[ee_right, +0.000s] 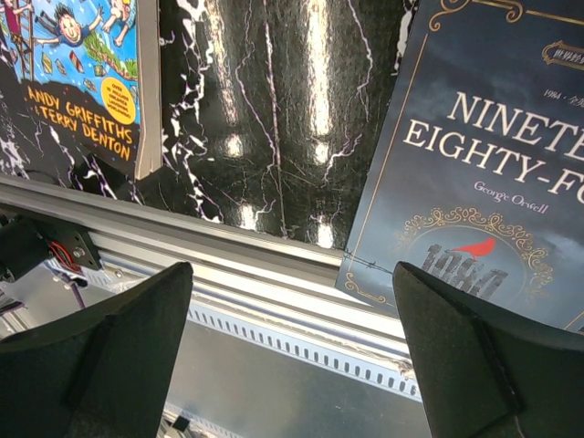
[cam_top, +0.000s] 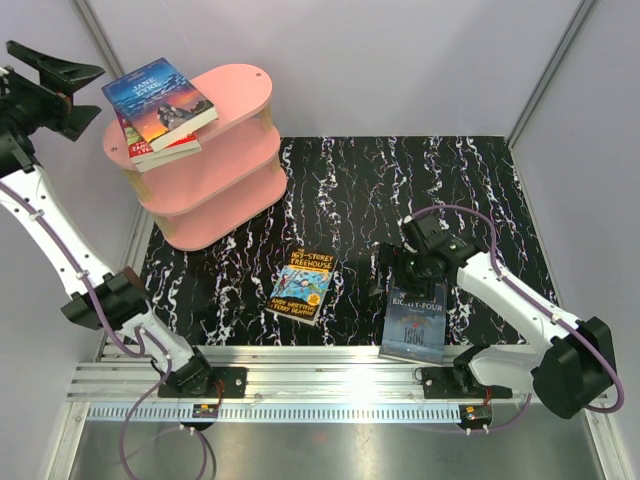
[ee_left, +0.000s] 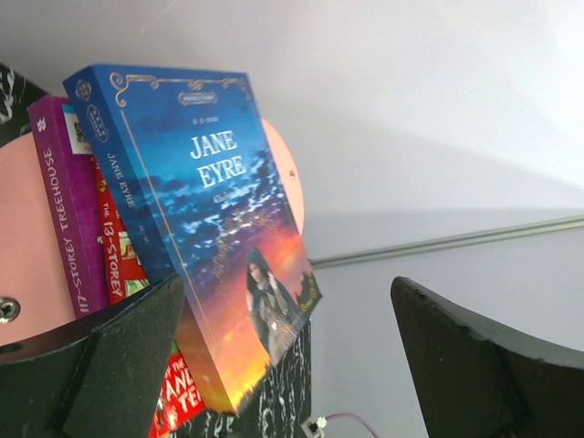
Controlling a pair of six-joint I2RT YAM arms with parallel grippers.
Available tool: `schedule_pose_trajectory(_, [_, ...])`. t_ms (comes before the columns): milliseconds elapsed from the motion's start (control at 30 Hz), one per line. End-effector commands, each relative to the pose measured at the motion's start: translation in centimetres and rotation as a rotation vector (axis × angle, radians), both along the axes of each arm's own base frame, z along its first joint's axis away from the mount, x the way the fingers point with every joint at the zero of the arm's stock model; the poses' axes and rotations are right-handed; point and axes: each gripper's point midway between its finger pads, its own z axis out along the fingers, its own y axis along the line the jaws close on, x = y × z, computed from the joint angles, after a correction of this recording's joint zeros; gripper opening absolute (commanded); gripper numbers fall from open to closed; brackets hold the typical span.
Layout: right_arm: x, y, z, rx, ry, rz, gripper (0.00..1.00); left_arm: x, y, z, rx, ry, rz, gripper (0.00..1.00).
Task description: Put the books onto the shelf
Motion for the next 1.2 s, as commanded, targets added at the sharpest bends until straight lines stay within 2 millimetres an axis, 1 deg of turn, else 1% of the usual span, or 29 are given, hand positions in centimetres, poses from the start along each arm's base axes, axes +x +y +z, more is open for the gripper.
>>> schedule_pose_trajectory(0, [0.1,0.3,0.9,0.039,-0.037,0.007,0.98,-3.3,-1.6,4.6,0.012,-0.119,-0.03,0.99])
schedule_pose_trajectory(100, [0.4,0.5,1.4,0.054,-0.054,0.015,0.98,-4.4,-2.2,5.5,0.026,-0.141,-0.023,0.99])
schedule_pose_trajectory(133, [0.5,0.9,1.9,0.071,-0.063,0.026,0.98,-4.6,-2.3,5.2,0.033,-0.135,-0.021,0.99])
schedule_pose_trajectory(233, [2.6,3.3,5.9,0.189,-0.179,0.091,0.97,-6.0,-2.7,3.5,0.106,-0.091,0.025,0.99])
schedule_pose_trajectory(267, [3.9,4.6,9.2,0.254,-0.254,0.115,0.95,-6.3,-2.1,2.1,0.112,-0.028,0.092,0.99])
schedule_pose_trajectory(300, [4.7,5.6,11.1,0.298,-0.293,0.133,0.89,-6.8,-1.8,1.2,0.168,-0.009,0.116,0.99])
schedule_pose_trajectory(333, [5.7,6.8,12.3,0.339,-0.3,0.158,0.83,-7.1,-1.5,0.2,0.176,0.03,0.15,0.99])
schedule_pose_trajectory(367, [7.4,8.3,16.8,0.411,-0.395,0.176,0.75,-7.9,-0.9,-1.3,0.181,0.096,0.216,0.99])
schedule_pose_trajectory(400, [9.1,9.7,16.8,0.422,-0.374,0.186,0.64,-8.3,-0.6,-1.9,0.197,0.124,0.241,0.99])
schedule_pose_trajectory(433, [10.0,10.8,18.0,0.452,-0.377,0.204,0.28,-8.6,-0.4,-2.1,0.2,0.144,0.269,0.99])
schedule_pose_trajectory(467, [11.3,11.9,22.4,0.503,-0.448,0.215,0.16,-9.4,0.2,-3.2,0.203,0.197,0.338,0.95])
schedule_pose_trajectory(500, [12.3,12.7,23.5,0.515,-0.453,0.226,0.07,-9.8,0.1,-3.3,0.212,0.194,0.359,0.92])
schedule_pose_trajectory(533, [14.0,14.1,21.6,0.484,-0.38,0.225,0.0,-10.0,-0.1,-2.9,0.222,0.172,0.365,0.9])
schedule_pose_trajectory(567, [15.2,15.0,26.5,0.537,-0.482,0.243,0.0,-10.4,0.4,-3.2,0.231,0.19,0.403,0.83])
schedule_pose_trajectory(600, [16.0,15.8,27.6,0.557,-0.496,0.255,0.0,-10.7,0.5,-3.2,0.237,0.2,0.426,0.77])
schedule_pose_trajectory(633, [17.7,17.6,26.0,0.569,-0.437,0.265,0.0,-10.9,0.7,-3.6,0.237,0.212,0.44,0.74])
schedule_pose_trajectory(667, [18.0,18.2,30.9,0.648,-0.543,0.293,0.0,-11.0,1.1,-3.6,0.249,0.213,0.47,0.61])
schedule_pose_trajectory(700, [18.6,19.1,32.0,0.693,-0.56,0.307,0.0,-11.2,1.3,-4.0,0.235,0.231,0.491,0.54])
schedule_pose_trajectory(733, [19.9,20.8,34.0,0.798,-0.587,0.319,0.0,-11.2,1.5,-4.2,0.231,0.234,0.508,0.43])
schedule_pose_trajectory(767, [20.6,21.6,34.8,0.862,-0.591,0.319,0.0,-11.2,1.9,-4.6,0.228,0.246,0.532,0.36])
schedule_pose_trajectory(800, [21.3,22.5,35.4,0.934,-0.586,0.32,0.0,-11.5,1.6,-4.6,0.214,0.235,0.545,0.26])
schedule_pose_trajectory(833, [22.2,23.6,37.7,1.089,-0.601,0.309,0.0,-10.8,1.7,-6.7,0.188,0.277,0.53,0.23])
schedule_pose_trajectory(867, [23.6,24.4,36.5,1.135,-0.559,0.27,0.0,-10.1,1.8,-7.1,0.183,0.27,0.527,0.19])
schedule_pose_trajectory(933, [26.1,25.2,36.8,1.258,-0.552,0.181,0.0,-8.6,1.4,-8.7,0.17,0.282,0.492,0.09])
schedule_pose_trajectory(967, [26.7,25.6,36.8,1.289,-0.542,0.164,0.0,-8.0,1.3,-9.1,0.171,0.28,0.48,0.07])
schedule_pose_trajectory(1000, [28.8,26.8,33.8,1.298,-0.494,0.115,0.0,-7.5,1.1,-9.3,0.183,0.271,0.465,0.06])
schedule_pose_trajectory(1033, [28.3,26.3,36.2,1.403,-0.496,0.112,0.0,-6.6,1.0,-9.4,0.202,0.251,0.449,0.04])
schedule_pose_trajectory(1100, [29.1,26.4,36.3,1.457,-0.497,0.057,0.0,-5.7,0.4,-9.1,0.252,0.228,0.406,0.02])
schedule_pose_trajectory(1167, [30.1,26.6,35.7,1.431,-0.526,0.009,0.0,-4.6,0.5,-9.1,0.291,0.237,0.388,0.0])
